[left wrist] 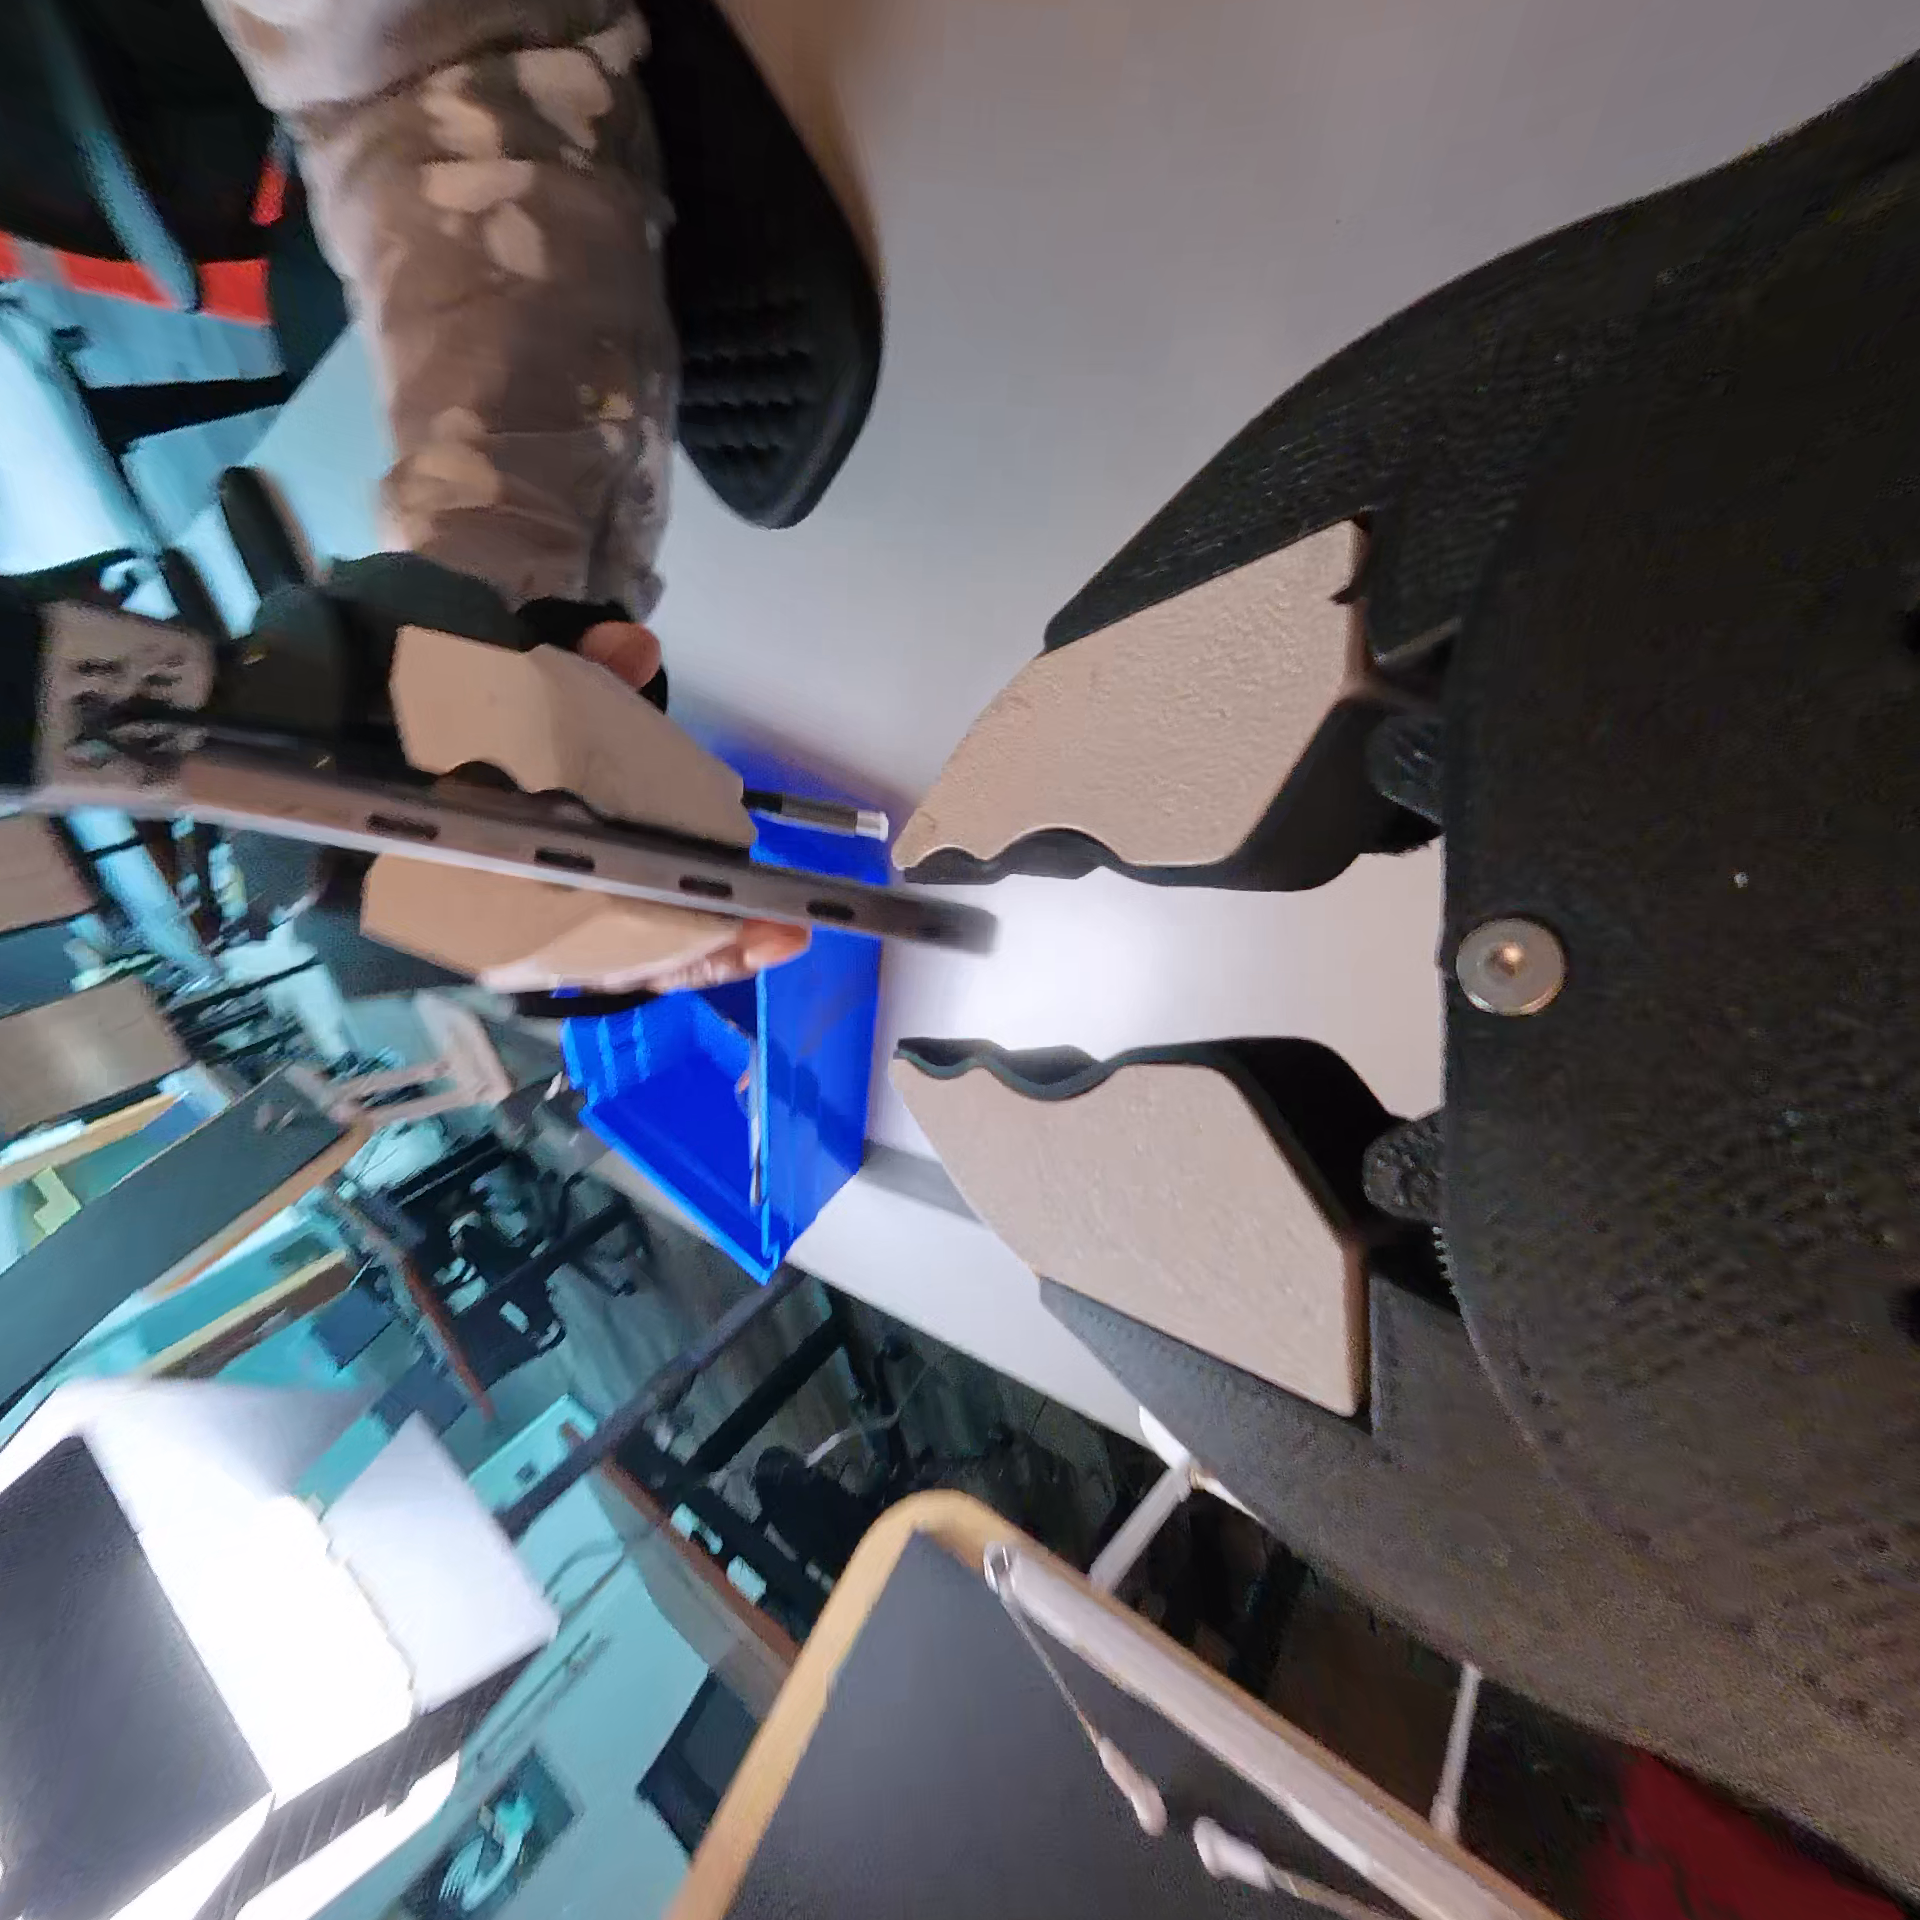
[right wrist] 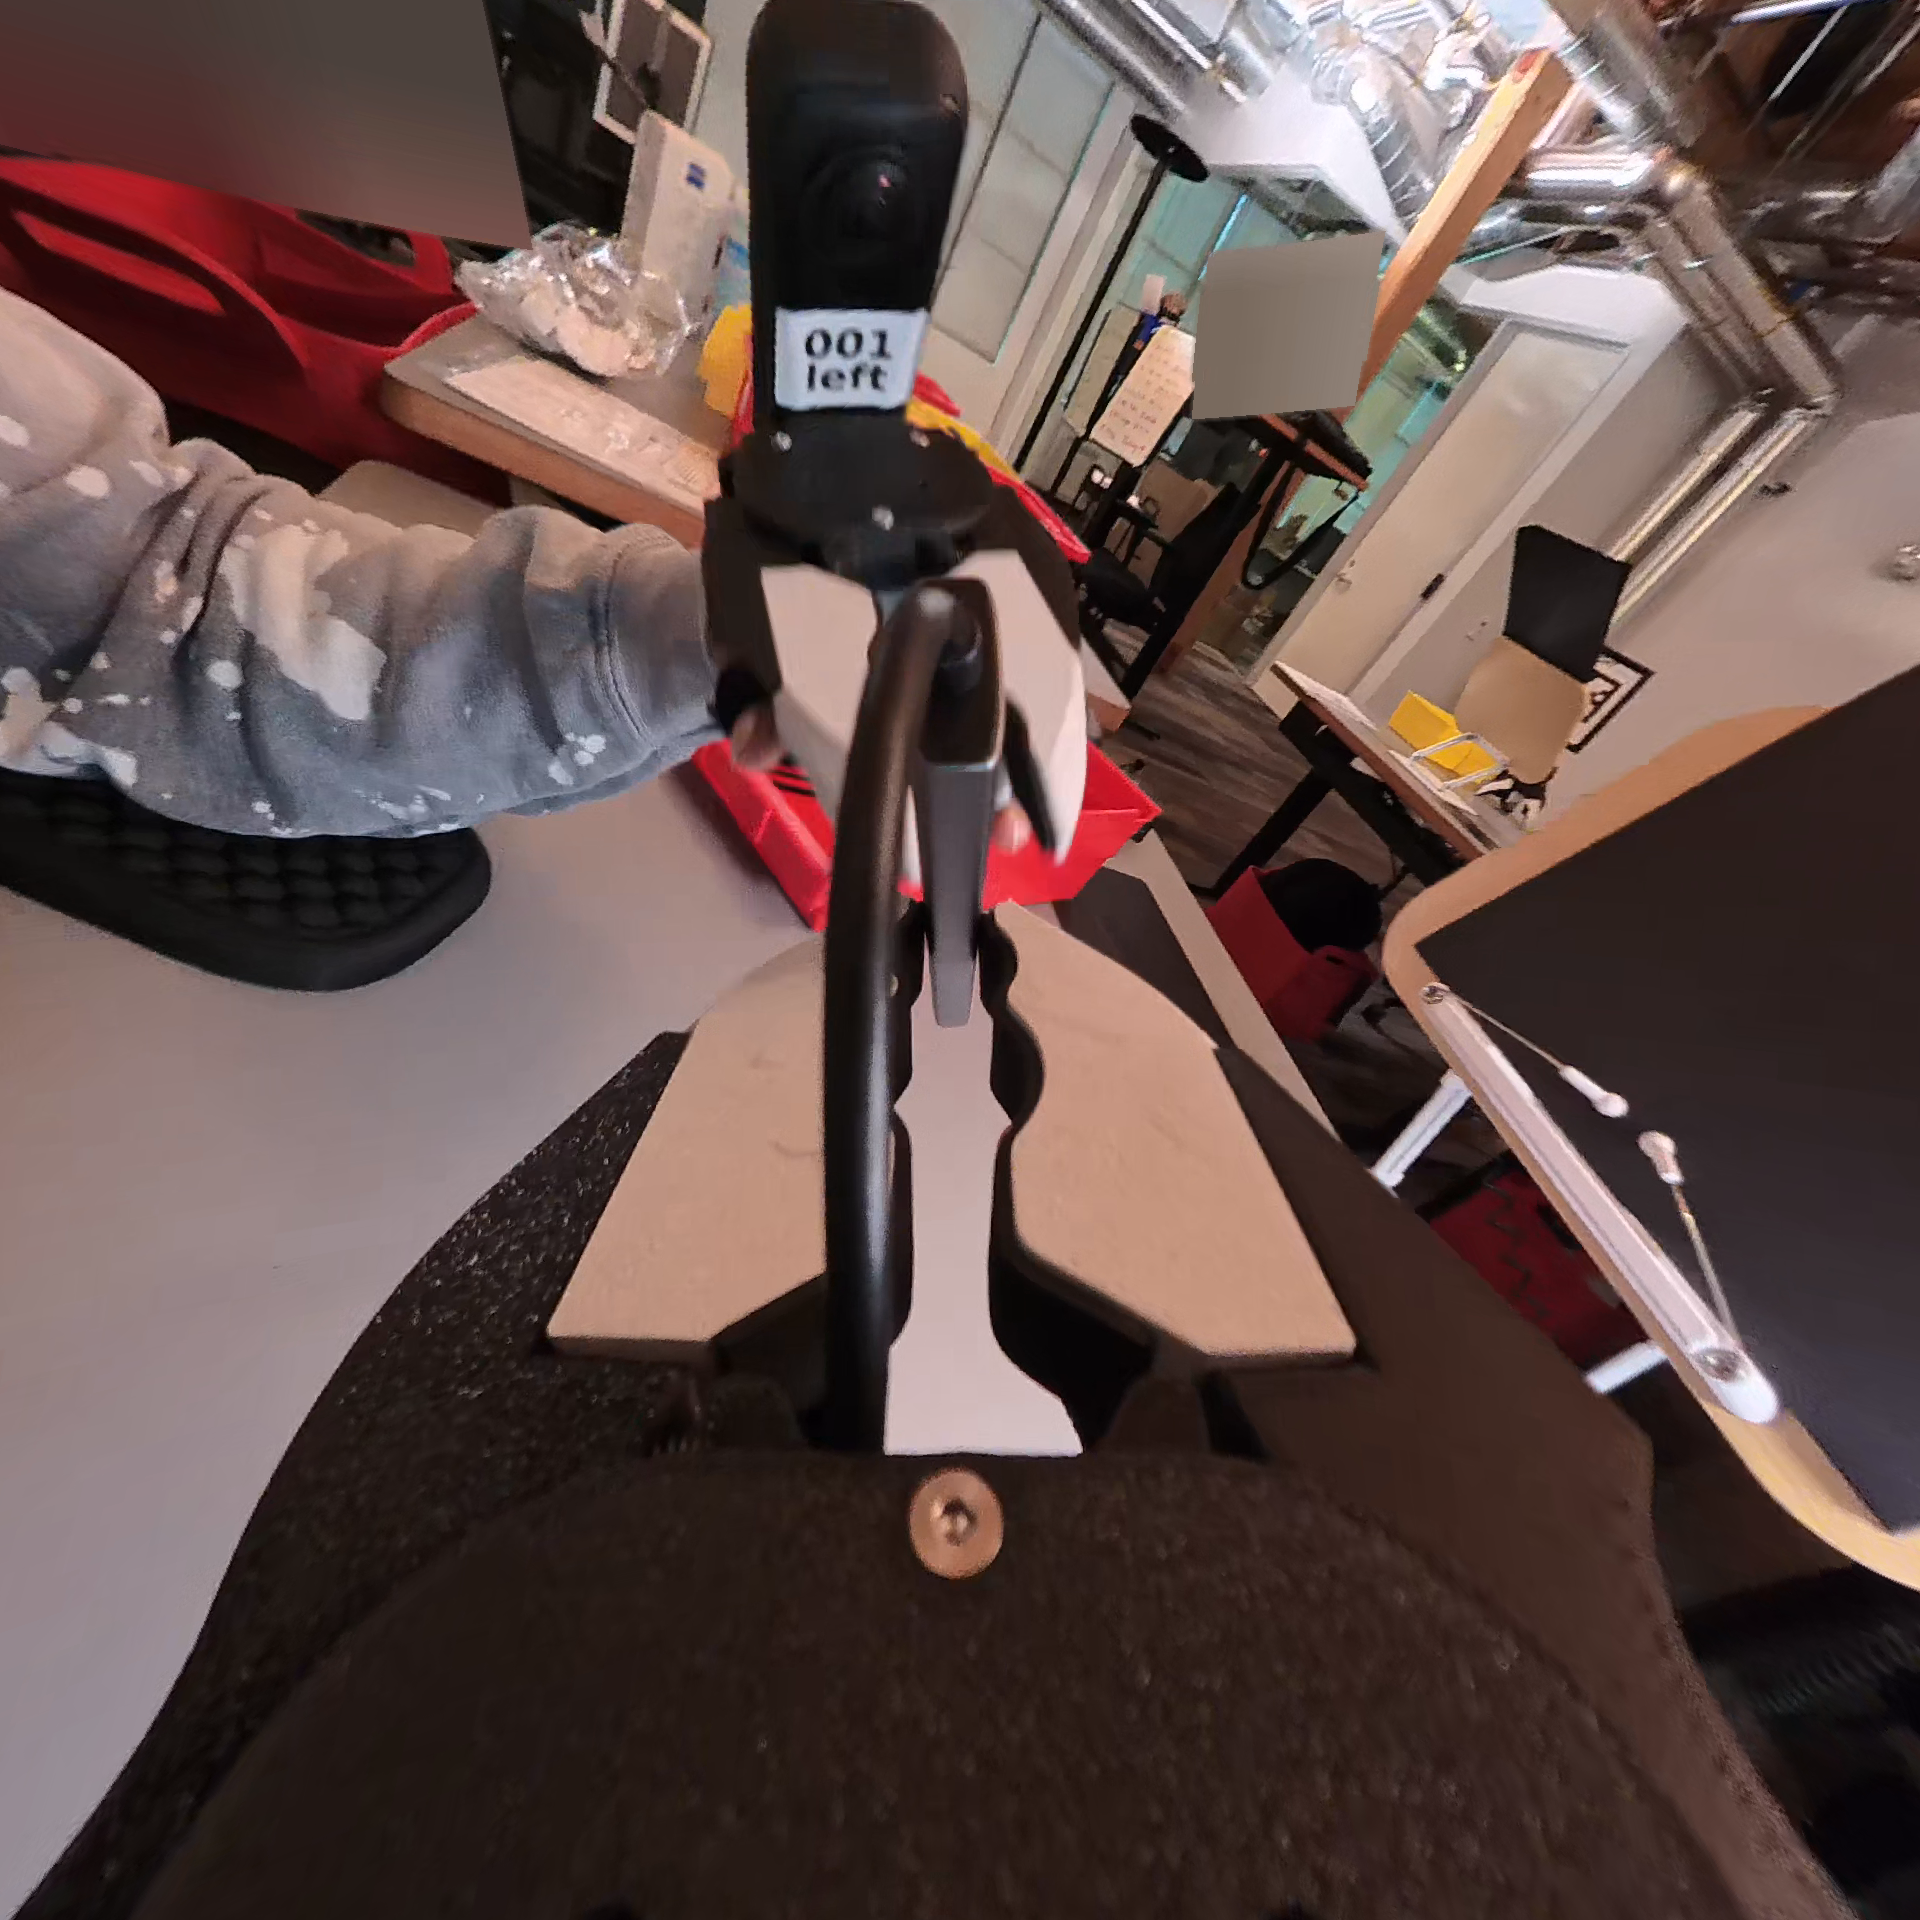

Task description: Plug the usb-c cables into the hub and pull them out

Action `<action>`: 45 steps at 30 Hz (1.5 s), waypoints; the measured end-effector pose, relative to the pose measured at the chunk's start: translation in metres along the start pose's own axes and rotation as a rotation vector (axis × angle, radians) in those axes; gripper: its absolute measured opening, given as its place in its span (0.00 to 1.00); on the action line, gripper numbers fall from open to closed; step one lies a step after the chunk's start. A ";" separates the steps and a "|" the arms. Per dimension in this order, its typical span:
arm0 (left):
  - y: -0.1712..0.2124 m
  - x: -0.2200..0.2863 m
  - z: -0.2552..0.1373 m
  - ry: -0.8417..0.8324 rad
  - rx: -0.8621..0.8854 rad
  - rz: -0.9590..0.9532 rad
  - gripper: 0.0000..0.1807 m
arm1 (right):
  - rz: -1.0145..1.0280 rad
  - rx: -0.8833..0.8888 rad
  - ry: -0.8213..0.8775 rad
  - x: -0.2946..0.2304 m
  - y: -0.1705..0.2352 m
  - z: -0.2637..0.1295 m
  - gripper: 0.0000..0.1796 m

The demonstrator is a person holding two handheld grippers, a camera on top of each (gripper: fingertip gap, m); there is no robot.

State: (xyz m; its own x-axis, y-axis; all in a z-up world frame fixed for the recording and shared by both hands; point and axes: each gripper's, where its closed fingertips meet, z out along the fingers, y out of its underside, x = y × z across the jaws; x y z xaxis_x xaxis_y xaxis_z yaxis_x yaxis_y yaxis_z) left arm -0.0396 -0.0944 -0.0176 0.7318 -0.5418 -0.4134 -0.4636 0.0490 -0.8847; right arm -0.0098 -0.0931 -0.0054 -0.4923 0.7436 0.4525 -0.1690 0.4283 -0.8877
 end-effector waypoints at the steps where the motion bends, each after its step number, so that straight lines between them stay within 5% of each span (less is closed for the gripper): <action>1: -0.007 -0.012 -0.015 -0.047 0.024 -0.015 0.16 | 0.003 0.010 0.018 0.005 -0.003 -0.004 0.05; 6: 0.002 -0.079 -0.116 -0.335 -0.049 -0.124 0.13 | 0.019 0.017 0.090 0.024 -0.004 -0.019 0.05; 9: 0.063 -0.101 -0.169 -0.412 -0.337 -0.225 0.15 | 0.046 0.001 0.082 0.027 0.004 -0.015 0.05; 15: 0.208 -0.081 -0.234 -0.290 -0.872 -0.359 0.15 | 0.052 -0.053 0.062 0.022 0.017 -0.005 0.05; 24: 0.293 -0.037 -0.235 0.028 -1.234 -0.188 0.15 | 0.093 -0.099 0.054 0.023 0.037 -0.004 0.05; 37: 0.310 -0.021 -0.232 0.403 -1.379 -0.197 0.10 | 0.179 -0.140 0.030 0.027 0.067 -0.004 0.05; 45: 0.309 -0.021 -0.238 0.341 -1.307 -0.292 0.04 | 0.197 -0.142 0.035 0.030 0.073 -0.006 0.05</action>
State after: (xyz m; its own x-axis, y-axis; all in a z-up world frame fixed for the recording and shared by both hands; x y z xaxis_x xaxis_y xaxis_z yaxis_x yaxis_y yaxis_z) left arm -0.3172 -0.2678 -0.2315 0.8132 -0.5819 -0.0098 -0.5820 -0.8132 -0.0081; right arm -0.0322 -0.0366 -0.0557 -0.4734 0.8361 0.2771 0.0499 0.3396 -0.9393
